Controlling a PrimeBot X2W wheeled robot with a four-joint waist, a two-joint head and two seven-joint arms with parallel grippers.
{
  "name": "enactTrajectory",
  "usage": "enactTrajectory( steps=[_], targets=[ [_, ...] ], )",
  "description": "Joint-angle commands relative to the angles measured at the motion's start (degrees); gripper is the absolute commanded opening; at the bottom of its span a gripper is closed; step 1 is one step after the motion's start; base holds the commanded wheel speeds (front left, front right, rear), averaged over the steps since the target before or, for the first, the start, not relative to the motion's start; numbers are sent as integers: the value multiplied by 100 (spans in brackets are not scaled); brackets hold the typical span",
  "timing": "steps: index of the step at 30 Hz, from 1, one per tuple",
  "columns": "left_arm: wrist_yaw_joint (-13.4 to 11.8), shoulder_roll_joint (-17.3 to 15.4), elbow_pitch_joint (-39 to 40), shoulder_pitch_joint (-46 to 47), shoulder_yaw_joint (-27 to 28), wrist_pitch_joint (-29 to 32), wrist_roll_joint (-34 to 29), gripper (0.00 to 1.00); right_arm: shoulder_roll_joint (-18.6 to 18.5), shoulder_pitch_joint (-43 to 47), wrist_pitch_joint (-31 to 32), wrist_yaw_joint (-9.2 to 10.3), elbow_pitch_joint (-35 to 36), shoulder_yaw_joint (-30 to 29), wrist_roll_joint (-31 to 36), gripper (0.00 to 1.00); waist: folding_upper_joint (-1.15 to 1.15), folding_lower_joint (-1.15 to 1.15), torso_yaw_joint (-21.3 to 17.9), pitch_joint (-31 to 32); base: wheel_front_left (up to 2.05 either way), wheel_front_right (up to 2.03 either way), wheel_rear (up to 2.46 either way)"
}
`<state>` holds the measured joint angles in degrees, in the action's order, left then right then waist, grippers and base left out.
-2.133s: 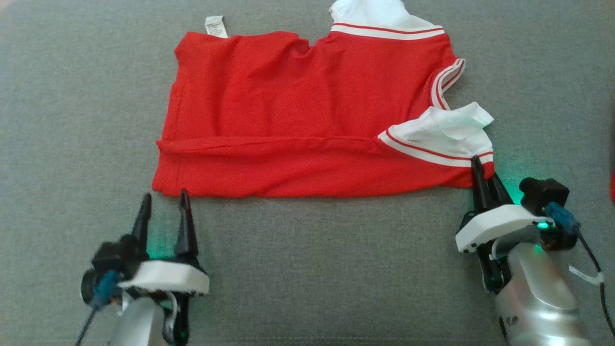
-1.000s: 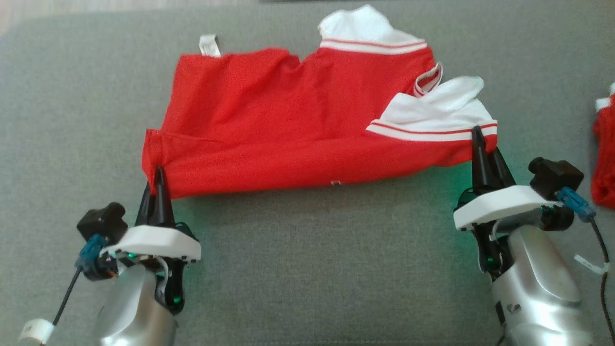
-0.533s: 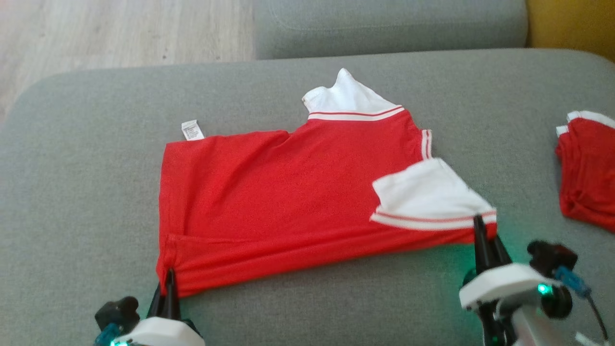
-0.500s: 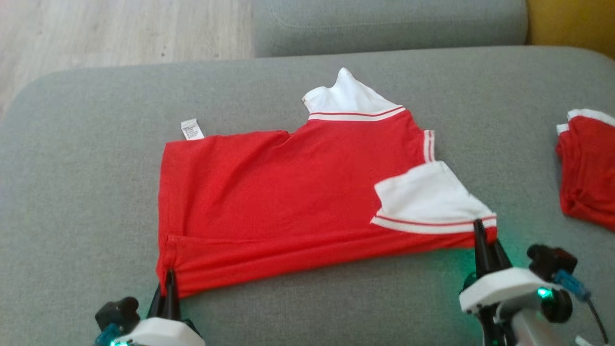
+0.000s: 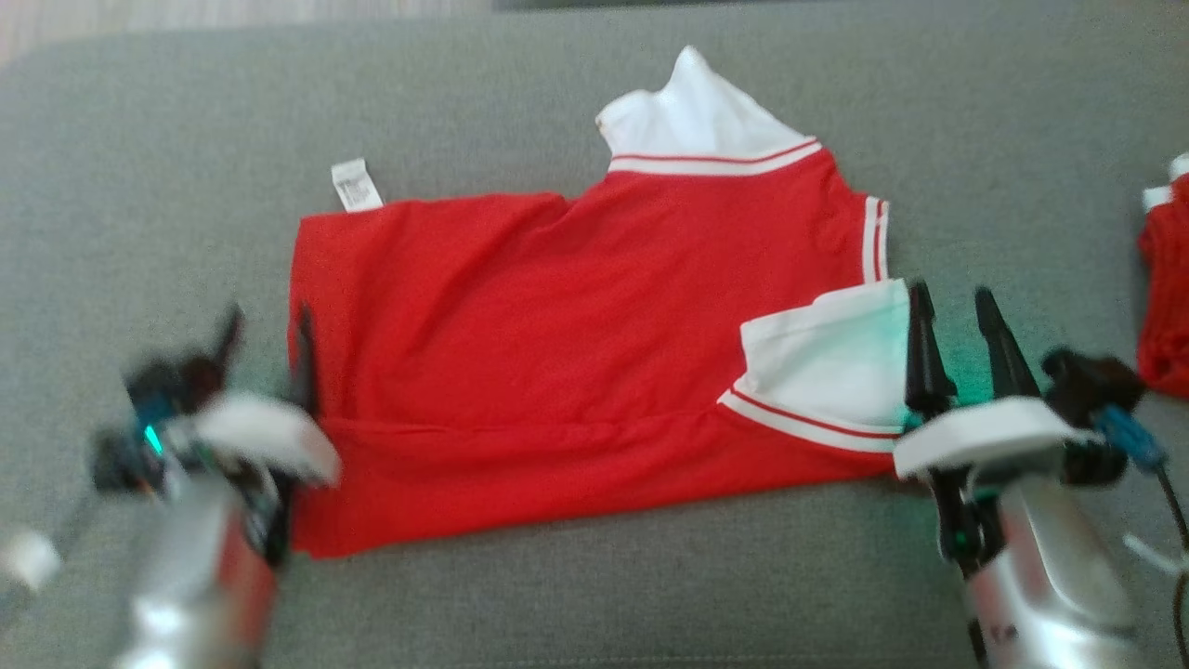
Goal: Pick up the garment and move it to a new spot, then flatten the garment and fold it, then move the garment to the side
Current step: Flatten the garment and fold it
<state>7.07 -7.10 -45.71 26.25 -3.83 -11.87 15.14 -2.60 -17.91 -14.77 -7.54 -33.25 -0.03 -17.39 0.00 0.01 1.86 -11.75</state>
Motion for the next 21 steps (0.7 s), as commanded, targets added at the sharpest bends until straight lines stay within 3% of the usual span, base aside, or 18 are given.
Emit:
enactTrajectory(
  steps=[1, 6, 12, 21],
  targets=[
    [15, -299, 33, 404, 87, 126, 12, 100, -28, -237, -23, 5, 177, 208, 45, 100, 0, -1, 10, -212, 0, 0, 0],
    [38, -771, -291, 1317, -407, 947, 635, 100, -28, -763, -23, 5, 160, 534, 20, 100, 0, -1, -100, -586, 0, 0, 0],
    [40, -1339, -232, 1740, -1110, 1544, 1624, 100, -28, -1191, -23, 5, 132, 846, -8, 100, 0, -1, -227, -912, 0, 0, 0],
    [41, -1650, -141, 1795, -1794, 1376, 2583, 100, -28, -1450, -23, 5, 94, 884, 4, 100, 0, -1, -227, -1056, 0, 0, 0]
  ],
)
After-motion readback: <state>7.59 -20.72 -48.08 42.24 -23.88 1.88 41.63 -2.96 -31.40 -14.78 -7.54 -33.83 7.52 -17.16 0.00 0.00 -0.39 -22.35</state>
